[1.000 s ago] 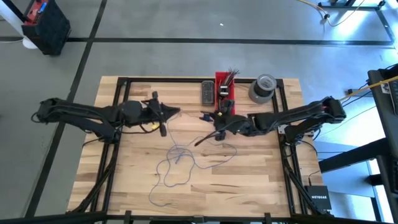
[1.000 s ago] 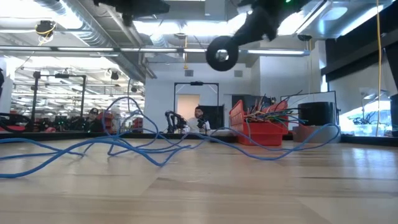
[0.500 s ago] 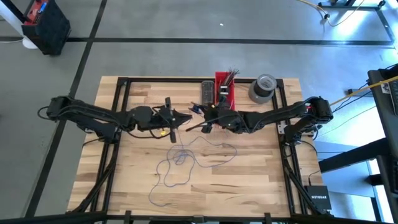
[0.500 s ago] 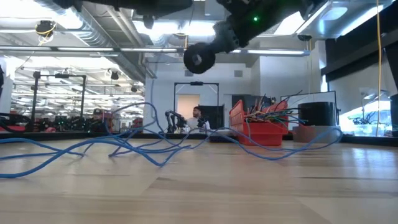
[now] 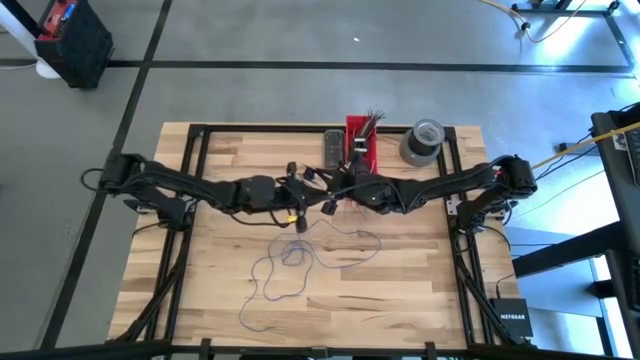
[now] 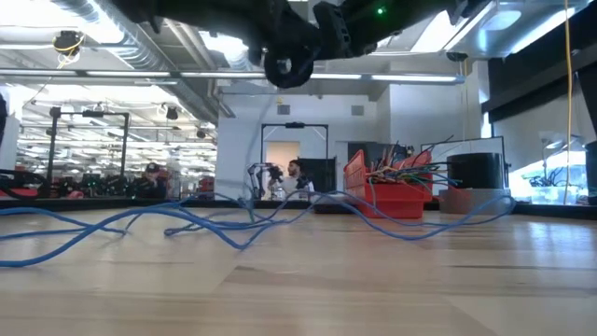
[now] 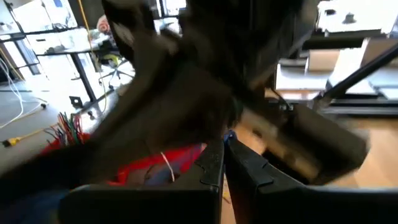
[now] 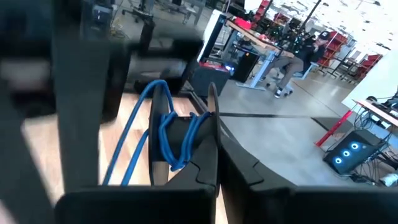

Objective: Coil cords
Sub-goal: Coil the blue wire into the black spool

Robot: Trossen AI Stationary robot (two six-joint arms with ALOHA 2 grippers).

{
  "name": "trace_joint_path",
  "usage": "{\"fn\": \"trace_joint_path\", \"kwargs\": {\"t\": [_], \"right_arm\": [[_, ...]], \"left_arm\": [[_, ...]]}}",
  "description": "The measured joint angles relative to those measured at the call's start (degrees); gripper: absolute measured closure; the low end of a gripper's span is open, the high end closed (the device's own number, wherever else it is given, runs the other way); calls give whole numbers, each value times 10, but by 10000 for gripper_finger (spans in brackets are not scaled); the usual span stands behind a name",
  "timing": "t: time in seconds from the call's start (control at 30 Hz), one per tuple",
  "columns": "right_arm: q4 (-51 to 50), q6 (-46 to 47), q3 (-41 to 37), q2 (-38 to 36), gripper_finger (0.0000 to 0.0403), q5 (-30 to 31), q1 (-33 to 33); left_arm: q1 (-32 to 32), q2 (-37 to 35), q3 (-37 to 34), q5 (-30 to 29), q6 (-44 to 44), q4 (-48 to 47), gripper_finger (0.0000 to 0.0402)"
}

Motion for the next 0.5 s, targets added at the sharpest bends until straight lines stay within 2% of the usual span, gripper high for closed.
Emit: {"fn": "trace_joint_path", "kwargs": {"t": [0.13, 0.27, 0.33, 0.5], "right_arm": [[-25, 0, 0, -17, 395, 0, 0], [-78, 0, 0, -32, 395, 1, 0], [-94, 0, 0, -38, 395, 1, 0], [-107, -5, 0, -44, 395, -2, 15]], "left_arm": [[-1, -7, 9, 0, 15, -29, 396], [-14, -62, 13, -10, 19, -99, 396], [-23, -98, 13, -47, 24, -155, 396], [-42, -169, 12, -191, 0, -286, 396]]}}
